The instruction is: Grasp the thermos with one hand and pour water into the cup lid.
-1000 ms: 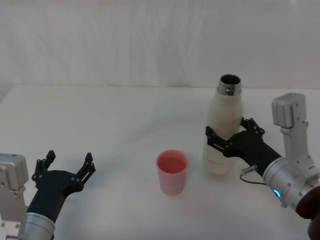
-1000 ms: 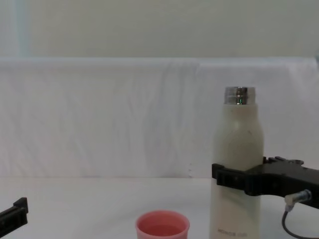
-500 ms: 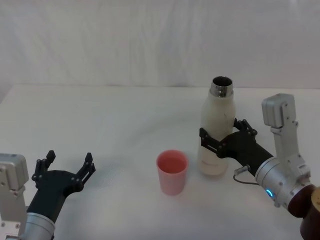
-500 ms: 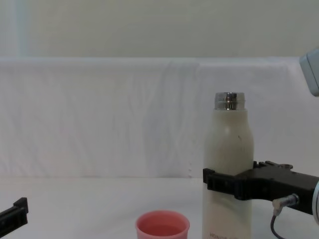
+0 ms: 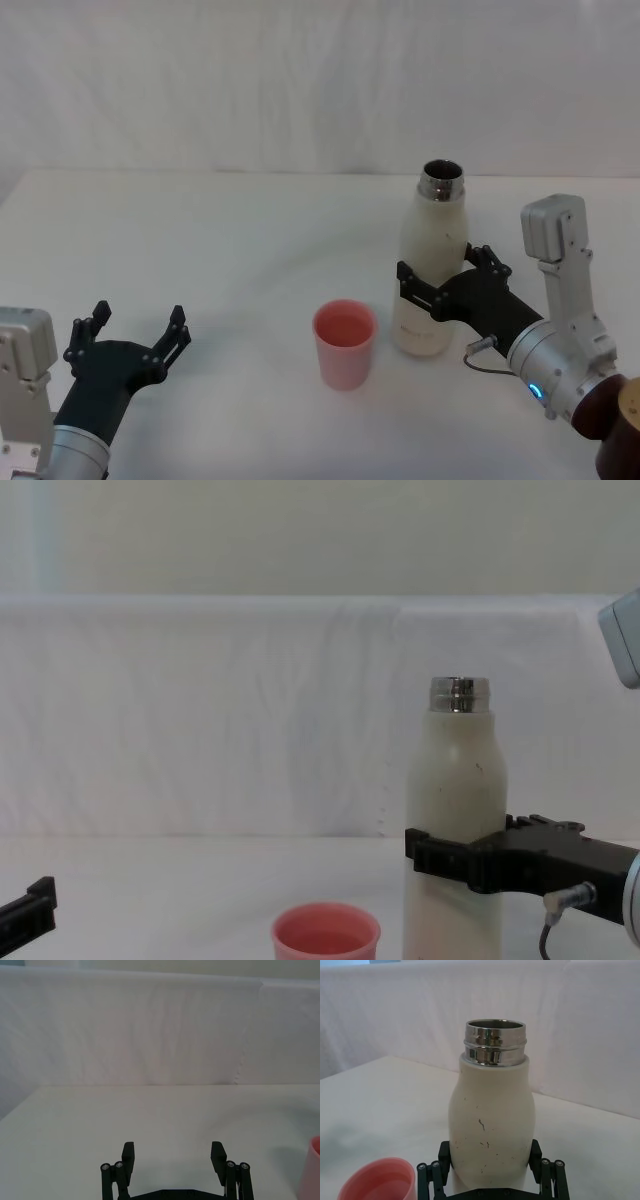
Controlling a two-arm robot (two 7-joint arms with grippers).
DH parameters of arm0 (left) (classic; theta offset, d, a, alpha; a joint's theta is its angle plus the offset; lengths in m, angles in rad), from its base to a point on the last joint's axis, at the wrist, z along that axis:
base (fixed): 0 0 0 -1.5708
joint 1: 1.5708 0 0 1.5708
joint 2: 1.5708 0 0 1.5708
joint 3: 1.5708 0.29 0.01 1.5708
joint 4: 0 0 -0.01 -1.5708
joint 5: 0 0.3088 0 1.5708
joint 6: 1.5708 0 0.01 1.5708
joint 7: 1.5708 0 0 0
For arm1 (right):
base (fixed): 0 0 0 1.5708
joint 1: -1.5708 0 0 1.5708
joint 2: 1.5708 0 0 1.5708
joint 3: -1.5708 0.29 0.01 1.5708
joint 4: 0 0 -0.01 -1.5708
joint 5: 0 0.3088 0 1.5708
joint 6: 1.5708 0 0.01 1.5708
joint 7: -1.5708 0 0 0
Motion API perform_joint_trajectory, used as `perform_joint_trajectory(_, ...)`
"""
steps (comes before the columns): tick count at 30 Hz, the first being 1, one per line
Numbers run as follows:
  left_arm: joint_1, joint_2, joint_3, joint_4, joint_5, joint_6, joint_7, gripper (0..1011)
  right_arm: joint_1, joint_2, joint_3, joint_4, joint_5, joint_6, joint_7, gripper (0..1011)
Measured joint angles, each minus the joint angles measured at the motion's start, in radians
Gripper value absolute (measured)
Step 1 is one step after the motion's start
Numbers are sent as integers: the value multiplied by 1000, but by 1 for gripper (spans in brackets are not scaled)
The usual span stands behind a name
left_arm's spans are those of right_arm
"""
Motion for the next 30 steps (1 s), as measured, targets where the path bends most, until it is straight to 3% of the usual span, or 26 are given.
perform_joint_trajectory(30,0,0,0,0,0,0,0,1001,4,33,-22,12,-4,-28,-3,955)
